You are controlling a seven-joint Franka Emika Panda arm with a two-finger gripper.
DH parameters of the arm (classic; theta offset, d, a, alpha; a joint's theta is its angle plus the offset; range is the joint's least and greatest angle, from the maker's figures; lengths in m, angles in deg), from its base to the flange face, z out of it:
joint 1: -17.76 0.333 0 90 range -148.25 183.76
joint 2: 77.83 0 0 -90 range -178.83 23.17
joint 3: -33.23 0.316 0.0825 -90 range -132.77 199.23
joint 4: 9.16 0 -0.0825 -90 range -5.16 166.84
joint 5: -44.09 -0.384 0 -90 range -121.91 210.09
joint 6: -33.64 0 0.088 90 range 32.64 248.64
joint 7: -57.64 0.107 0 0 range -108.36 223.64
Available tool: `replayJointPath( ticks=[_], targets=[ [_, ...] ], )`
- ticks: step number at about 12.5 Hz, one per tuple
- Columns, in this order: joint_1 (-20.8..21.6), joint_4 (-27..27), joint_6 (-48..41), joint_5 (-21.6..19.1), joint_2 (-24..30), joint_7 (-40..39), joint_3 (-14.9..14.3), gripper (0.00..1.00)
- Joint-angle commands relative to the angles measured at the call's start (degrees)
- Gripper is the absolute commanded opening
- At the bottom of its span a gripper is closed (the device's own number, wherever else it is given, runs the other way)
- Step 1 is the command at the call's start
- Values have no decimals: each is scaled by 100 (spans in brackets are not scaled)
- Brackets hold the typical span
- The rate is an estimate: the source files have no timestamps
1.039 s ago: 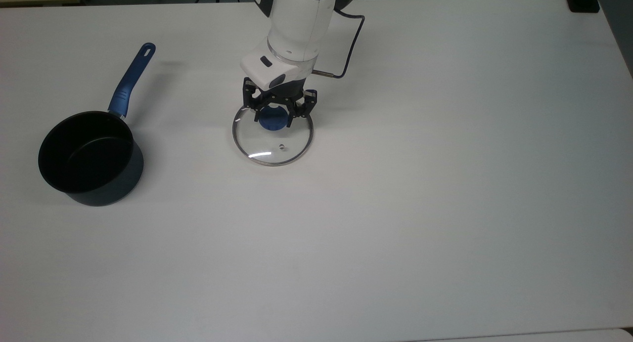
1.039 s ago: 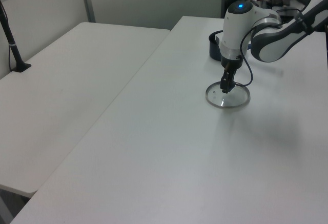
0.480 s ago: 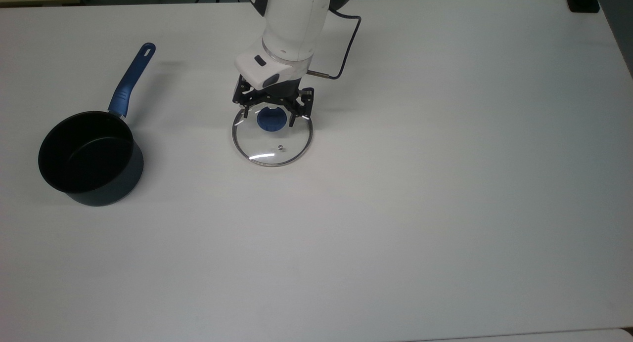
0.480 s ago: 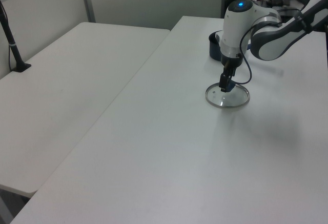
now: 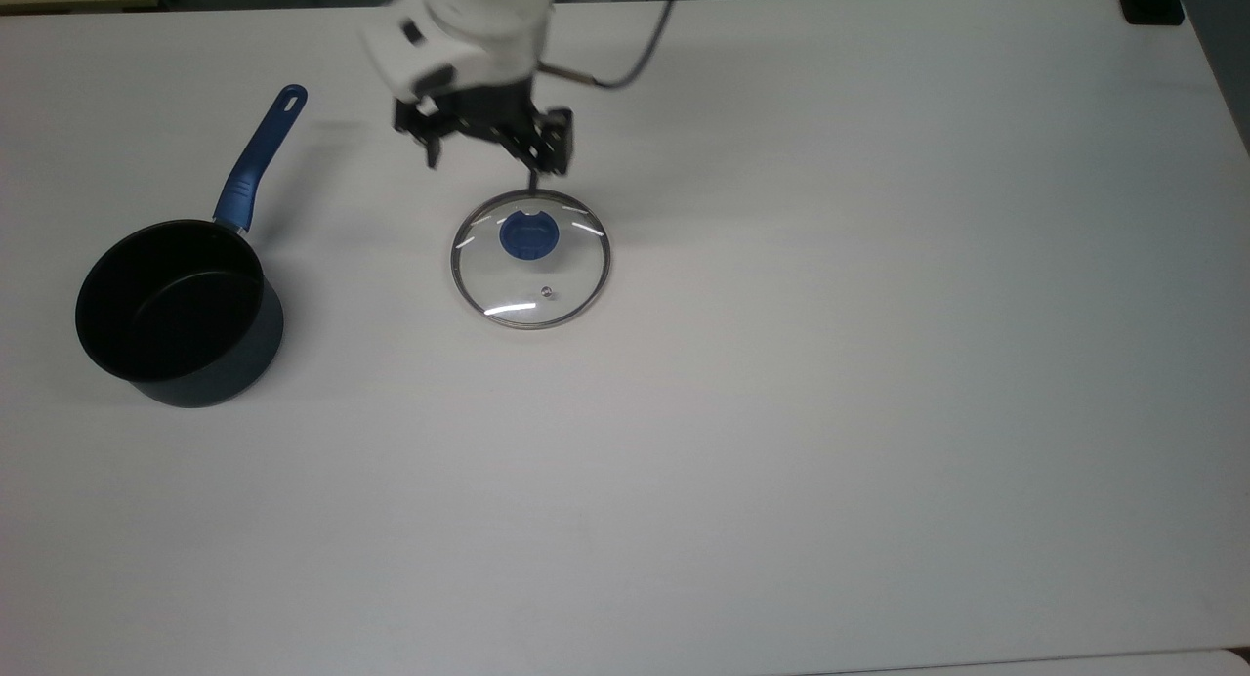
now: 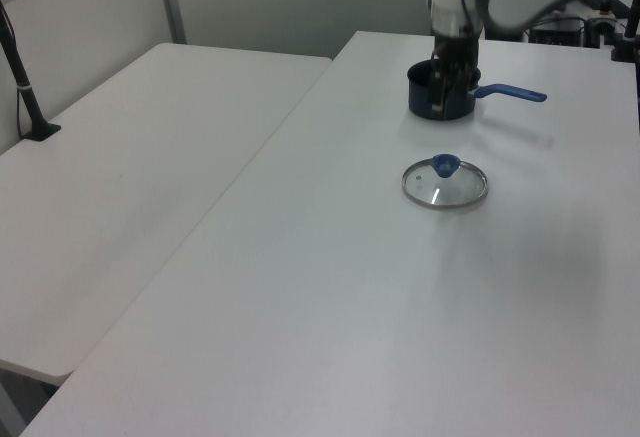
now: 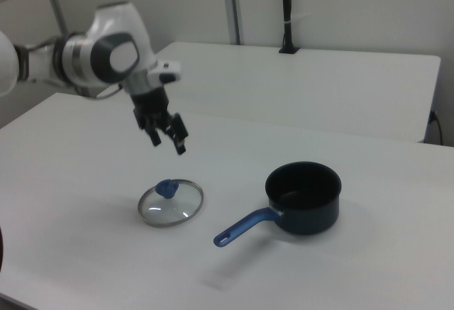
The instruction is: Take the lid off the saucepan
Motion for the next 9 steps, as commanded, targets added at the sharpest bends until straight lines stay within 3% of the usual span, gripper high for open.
replayJointPath(
  ticks=[1,6,9],
  targets=[
    [-790,-601,-669,-273,110,-783,353,100],
    [-854,-917,-1143,-291,120,-793,364,100],
    [-845,-918,-1170,-615,120,-784,399,100]
  ],
)
